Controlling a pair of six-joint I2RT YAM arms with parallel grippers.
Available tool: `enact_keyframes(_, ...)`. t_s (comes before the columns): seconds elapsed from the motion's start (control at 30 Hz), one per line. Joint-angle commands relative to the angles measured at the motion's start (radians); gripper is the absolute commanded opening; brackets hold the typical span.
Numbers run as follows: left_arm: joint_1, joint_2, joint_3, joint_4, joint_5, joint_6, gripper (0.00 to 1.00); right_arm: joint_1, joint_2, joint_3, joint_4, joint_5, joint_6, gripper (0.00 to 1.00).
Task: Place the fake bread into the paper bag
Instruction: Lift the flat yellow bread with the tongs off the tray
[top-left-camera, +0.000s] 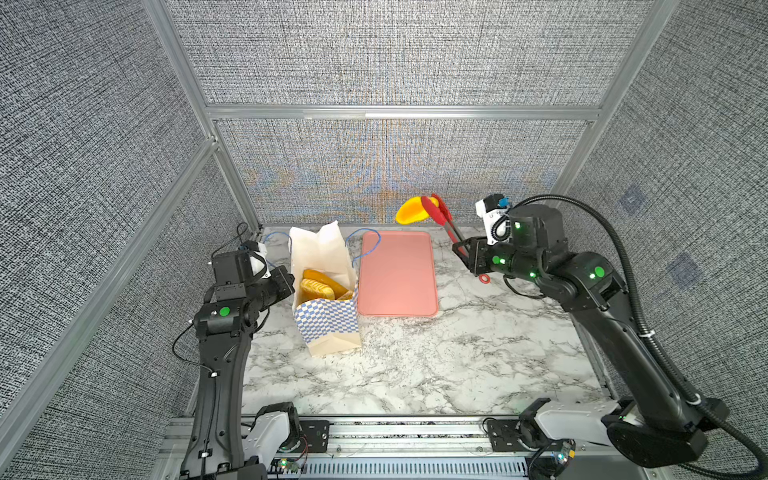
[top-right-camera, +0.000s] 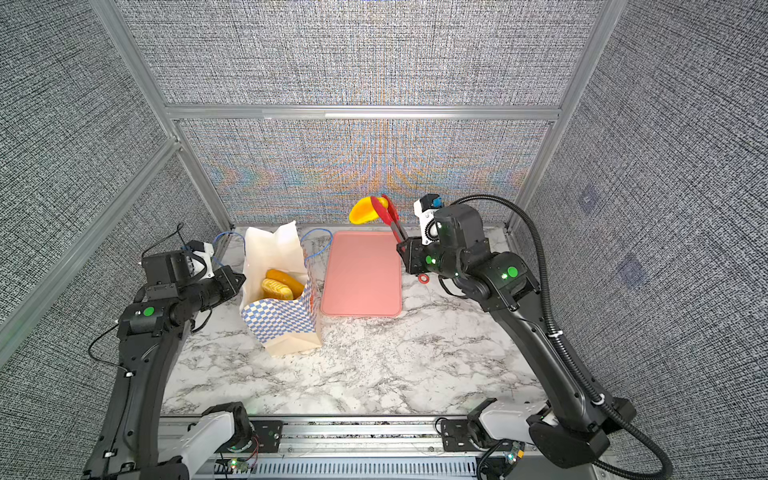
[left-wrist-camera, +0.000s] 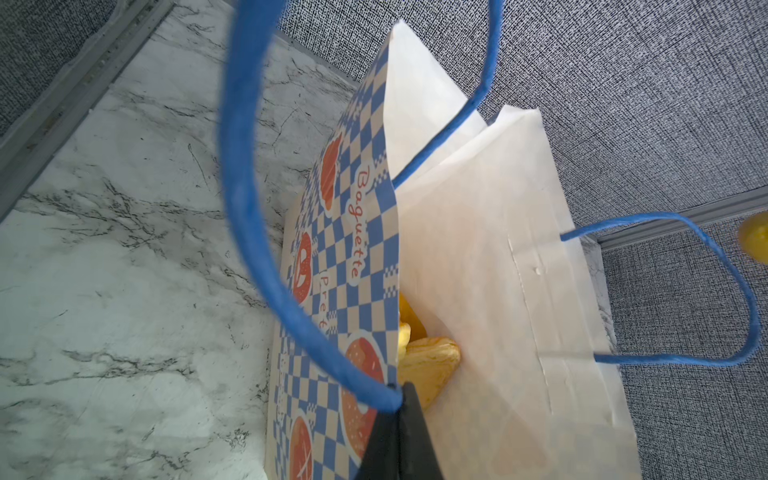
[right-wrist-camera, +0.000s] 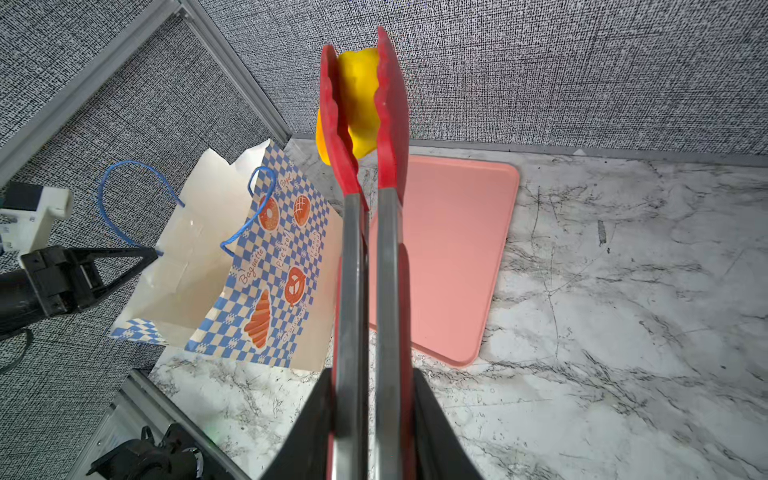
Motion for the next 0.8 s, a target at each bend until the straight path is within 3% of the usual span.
enact_keyframes(0.0, 0.000, -0.003, 0.006, 0.000, 0.001, 0.004, 0.00, 0.013, 0.000, 0.026, 0.024, 0.023, -0.019, 0.29)
enact_keyframes(0.77, 0.000, -0.007, 0.002, -0.003, 0.000, 0.001, 0.00, 0.220, 0.065, 0.158, 0.058, 0.054, -0.129, 0.29)
